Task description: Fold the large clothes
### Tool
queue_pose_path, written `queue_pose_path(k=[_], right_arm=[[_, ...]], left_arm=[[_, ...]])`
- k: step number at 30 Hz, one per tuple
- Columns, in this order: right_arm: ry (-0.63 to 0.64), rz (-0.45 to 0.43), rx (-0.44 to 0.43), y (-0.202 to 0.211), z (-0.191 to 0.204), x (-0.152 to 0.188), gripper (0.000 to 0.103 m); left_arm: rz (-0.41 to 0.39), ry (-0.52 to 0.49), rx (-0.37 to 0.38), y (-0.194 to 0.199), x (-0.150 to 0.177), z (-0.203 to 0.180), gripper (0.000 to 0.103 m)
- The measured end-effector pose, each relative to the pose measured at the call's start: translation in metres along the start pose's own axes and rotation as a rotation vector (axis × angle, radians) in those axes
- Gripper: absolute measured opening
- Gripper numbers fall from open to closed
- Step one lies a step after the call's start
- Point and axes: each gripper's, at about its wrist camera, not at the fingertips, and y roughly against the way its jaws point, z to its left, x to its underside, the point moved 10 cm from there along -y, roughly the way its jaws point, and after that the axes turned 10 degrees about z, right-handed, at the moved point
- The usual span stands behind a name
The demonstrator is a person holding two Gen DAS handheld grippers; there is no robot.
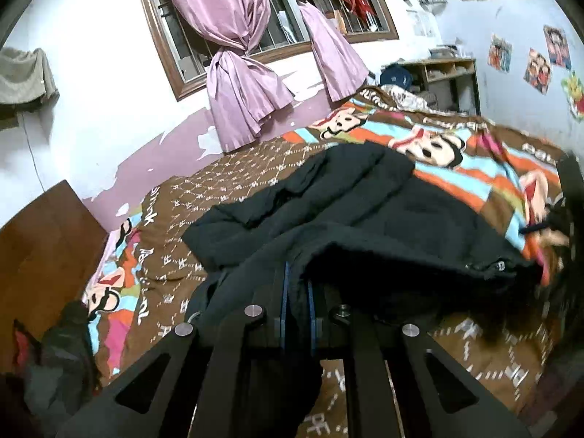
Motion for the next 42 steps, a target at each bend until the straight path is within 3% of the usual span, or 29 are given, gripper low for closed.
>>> queue_pose_path(k=[7,9,10,11,13,14,18,24,27,32,38,42], right_arm=[[0.128,0.020,0.206,-0.022,0.014,0.008,0.101],[0.156,-0.001,0.281,-0.023,0.013,0.007,0.087],[0.159,-0.014,0.289,-0.021,0.011,0.005,0.063],[0.149,-0.029,0.275,-0.018,0.009,0.003,0.050],[0.089,-0.056,0.260,-0.009,-0.001,0.001,0.044],[0.039,-0.087,0.248,0.000,-0.010,-0.003,0.031],[-0.061,-0.214,0.190,0.032,-0.026,-0.014,0.013],[-0.107,-0.358,0.212,0.081,-0.022,-0.030,0.009],[-0.154,-0.417,0.184,0.109,-0.018,-0.030,0.008],[-0.169,-0.465,0.155,0.147,-0.001,-0.019,0.008],[-0.167,-0.492,0.101,0.193,0.017,0.002,0.007],[-0.084,-0.503,0.064,0.226,0.040,0.020,0.007]], left_arm=[[-0.004,0.045,0.026,0.000,-0.019,0.006,0.007],[-0.009,0.056,0.027,-0.001,-0.016,0.004,0.007],[-0.011,0.060,0.026,0.000,-0.013,0.005,0.007],[-0.012,0.066,0.029,0.000,-0.009,0.006,0.007],[-0.010,0.081,0.034,0.002,0.003,0.006,0.007],[-0.008,0.083,0.033,0.005,0.010,0.007,0.007],[0.014,0.075,0.023,0.009,0.039,0.012,0.007],[0.048,0.048,0.023,0.018,0.084,-0.003,0.006],[0.024,0.069,0.020,0.030,0.097,-0.004,0.006],[-0.052,0.130,0.009,0.069,0.093,0.013,0.005],[-0.118,0.096,-0.022,0.131,0.096,0.021,0.003],[-0.135,0.047,-0.050,0.173,0.108,0.016,0.001]])
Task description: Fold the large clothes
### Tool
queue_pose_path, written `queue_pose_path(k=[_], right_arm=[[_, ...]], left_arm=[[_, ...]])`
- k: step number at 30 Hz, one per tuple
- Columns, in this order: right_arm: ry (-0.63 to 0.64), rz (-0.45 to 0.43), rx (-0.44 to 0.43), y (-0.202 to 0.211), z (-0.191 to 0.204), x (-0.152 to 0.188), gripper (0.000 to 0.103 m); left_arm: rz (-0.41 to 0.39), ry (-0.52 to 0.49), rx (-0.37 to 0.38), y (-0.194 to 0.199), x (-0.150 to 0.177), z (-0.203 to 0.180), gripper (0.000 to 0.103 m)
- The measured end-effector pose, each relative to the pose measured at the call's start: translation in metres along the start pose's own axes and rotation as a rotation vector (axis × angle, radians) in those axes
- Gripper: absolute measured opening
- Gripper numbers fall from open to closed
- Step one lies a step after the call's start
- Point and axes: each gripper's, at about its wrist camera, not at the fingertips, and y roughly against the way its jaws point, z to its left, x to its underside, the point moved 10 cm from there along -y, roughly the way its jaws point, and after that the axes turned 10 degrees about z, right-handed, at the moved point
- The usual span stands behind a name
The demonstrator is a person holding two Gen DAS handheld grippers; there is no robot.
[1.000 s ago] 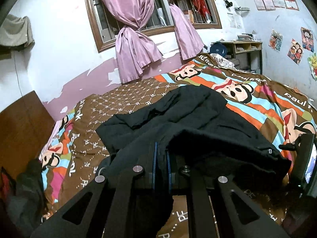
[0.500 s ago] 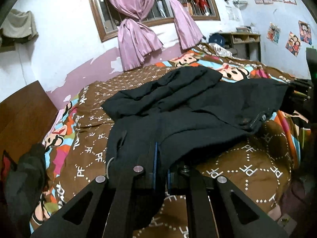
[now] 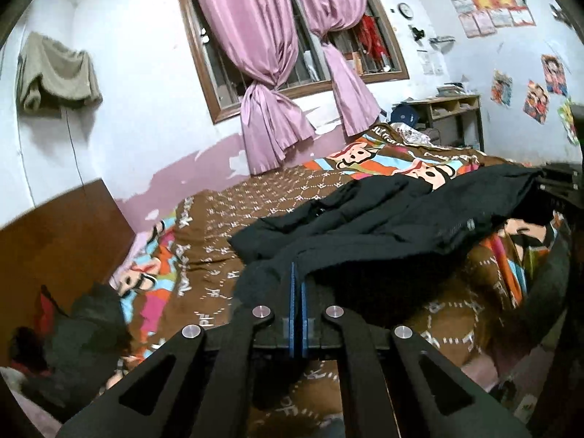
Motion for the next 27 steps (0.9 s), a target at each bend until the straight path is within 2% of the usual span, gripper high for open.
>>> queue_pose_path(k=[4,8,13,18,22,23,27], right_arm=[[0.022,0.029,-0.017,0.017,0.008,0.008,0.007],[-0.005,0.064,-0.030,0.003,0.005,0.012,0.007],[-0.056,0.083,-0.064,-0.017,0.001,-0.002,0.007],[-0.031,0.078,-0.099,-0.037,0.010,-0.038,0.007],[-0.017,0.082,-0.126,-0.052,0.016,-0.064,0.007],[-0.019,0.084,-0.134,-0.055,0.017,-0.067,0.007],[-0.039,0.099,-0.175,-0.072,0.023,-0.090,0.007]], left_arm=[[0.008,-0.009,0.014,0.025,0.009,0.000,0.001],[0.022,-0.029,0.022,0.026,0.019,-0.008,0.001],[0.097,-0.026,0.137,0.011,0.040,-0.031,0.001],[0.193,-0.033,0.273,0.008,0.067,-0.058,0.004],[0.267,-0.004,0.329,0.003,0.089,-0.075,0.008],[0.274,-0.003,0.332,0.004,0.092,-0.081,0.011],[0.290,-0.016,0.405,0.002,0.100,-0.111,0.058]])
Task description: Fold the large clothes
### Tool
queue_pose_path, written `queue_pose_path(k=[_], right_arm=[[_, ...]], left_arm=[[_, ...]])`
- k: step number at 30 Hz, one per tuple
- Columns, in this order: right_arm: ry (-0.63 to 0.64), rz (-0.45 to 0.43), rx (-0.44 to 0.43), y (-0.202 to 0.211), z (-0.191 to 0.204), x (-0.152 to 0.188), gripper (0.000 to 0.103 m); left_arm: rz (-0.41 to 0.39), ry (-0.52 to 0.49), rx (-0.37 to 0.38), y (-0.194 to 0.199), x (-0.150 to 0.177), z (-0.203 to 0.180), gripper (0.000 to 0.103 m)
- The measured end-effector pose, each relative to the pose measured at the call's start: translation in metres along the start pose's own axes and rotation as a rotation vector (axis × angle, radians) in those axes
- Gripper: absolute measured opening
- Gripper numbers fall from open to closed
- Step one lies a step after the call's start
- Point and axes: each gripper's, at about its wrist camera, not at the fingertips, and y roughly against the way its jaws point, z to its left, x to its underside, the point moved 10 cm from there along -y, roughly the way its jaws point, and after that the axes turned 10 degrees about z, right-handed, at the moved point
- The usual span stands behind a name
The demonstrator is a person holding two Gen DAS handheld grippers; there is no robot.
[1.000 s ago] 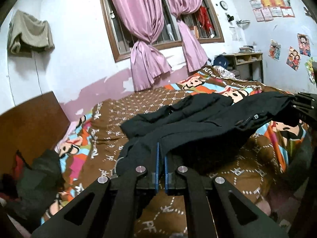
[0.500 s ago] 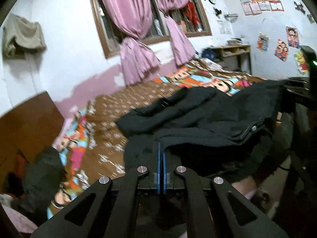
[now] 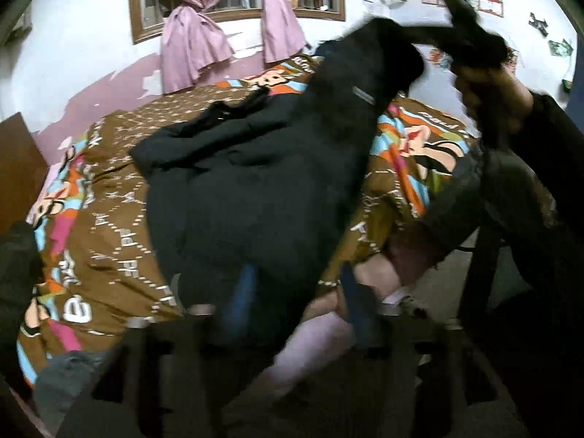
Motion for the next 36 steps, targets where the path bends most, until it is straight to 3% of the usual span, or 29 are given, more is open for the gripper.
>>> queue_pose_path(k=[1,15,17,18,19,23,30,36], right_arm=[[-0.006,0.002,-0.007,-0.002,0.000,-0.003,0.007],[-0.087,0.017,-0.103,-0.011,-0.009,-0.005,0.007],[-0.092,0.015,-0.106,-0.009,-0.009,-0.003,0.007],[-0.097,0.007,-0.104,-0.006,-0.010,-0.001,0.007],[-0.101,-0.003,-0.104,-0.003,-0.012,0.001,0.007],[-0.119,-0.063,-0.095,0.022,-0.024,0.017,0.007],[-0.073,-0.185,-0.079,0.081,-0.024,0.046,0.007],[-0.026,-0.237,-0.070,0.121,-0.013,0.047,0.007]], left_arm=[[0.000,-0.014,-0.001,-0.005,-0.001,-0.006,0.063],[0.118,0.025,-0.296,-0.081,-0.004,0.009,0.063],[0.131,0.055,-0.319,-0.084,-0.001,0.019,0.047],[0.136,0.070,-0.330,-0.085,0.000,0.024,0.023],[0.134,0.081,-0.329,-0.085,0.001,0.028,0.014],[0.047,0.129,-0.319,-0.065,-0.007,0.038,0.006],[-0.229,0.172,-0.425,0.030,-0.035,0.072,0.003],[-0.348,0.158,-0.429,0.101,-0.064,0.079,0.003]])
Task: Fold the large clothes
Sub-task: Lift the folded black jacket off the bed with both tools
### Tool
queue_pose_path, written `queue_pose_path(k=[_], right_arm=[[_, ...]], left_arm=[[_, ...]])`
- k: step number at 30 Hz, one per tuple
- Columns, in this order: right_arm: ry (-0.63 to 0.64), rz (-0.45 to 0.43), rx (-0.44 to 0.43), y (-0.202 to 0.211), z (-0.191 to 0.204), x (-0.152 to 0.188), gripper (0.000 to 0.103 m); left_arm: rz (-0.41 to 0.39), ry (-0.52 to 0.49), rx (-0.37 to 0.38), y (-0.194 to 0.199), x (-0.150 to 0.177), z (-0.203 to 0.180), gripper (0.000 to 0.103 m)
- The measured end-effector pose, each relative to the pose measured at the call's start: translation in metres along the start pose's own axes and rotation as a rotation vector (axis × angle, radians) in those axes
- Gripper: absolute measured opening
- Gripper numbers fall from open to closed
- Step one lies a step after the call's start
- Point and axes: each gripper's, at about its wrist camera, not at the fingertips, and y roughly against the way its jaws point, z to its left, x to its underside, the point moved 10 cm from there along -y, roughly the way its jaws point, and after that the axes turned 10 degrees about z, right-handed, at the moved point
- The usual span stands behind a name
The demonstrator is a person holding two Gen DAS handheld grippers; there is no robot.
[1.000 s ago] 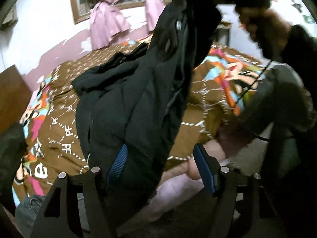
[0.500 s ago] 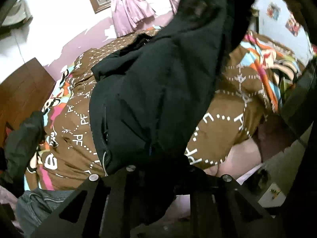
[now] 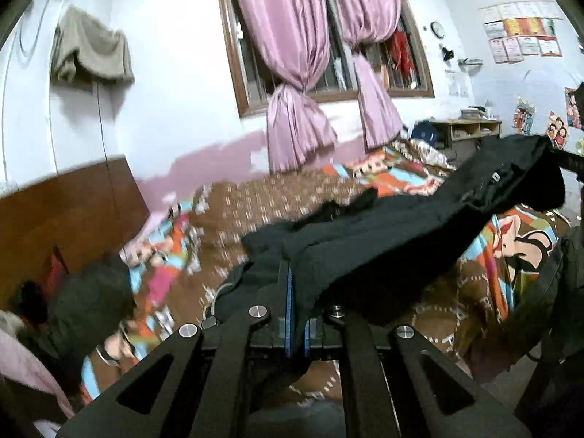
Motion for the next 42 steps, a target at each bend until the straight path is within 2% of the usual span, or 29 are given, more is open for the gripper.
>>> queue_pose_path(k=[5,10,19,27,34,39,42], right_arm=[[0.008,0.040,0.011,-0.018,-0.005,-0.001,0.007],[0.012,0.056,0.038,-0.039,-0.013,-0.005,0.007],[-0.021,0.060,0.079,-0.100,-0.045,-0.021,0.007],[0.049,0.112,0.119,-0.188,-0.068,-0.061,0.007],[0.106,0.157,0.167,-0.269,-0.085,-0.084,0.007],[0.172,0.199,0.200,-0.326,-0.091,-0.086,0.008],[0.166,0.241,0.208,-0.355,-0.099,-0.075,0.008]], left_arm=[[-0.024,-0.062,-0.011,0.016,-0.019,0.004,0.003],[0.013,-0.073,0.003,-0.005,-0.022,0.009,0.003],[-0.009,-0.131,-0.024,-0.054,-0.053,0.014,0.003],[0.017,-0.138,-0.033,-0.131,-0.086,0.040,0.003],[0.102,-0.109,-0.016,-0.215,-0.122,0.072,0.003],[0.172,-0.111,-0.045,-0.279,-0.120,0.089,0.003],[0.234,-0.066,-0.021,-0.324,-0.110,0.099,0.003]])
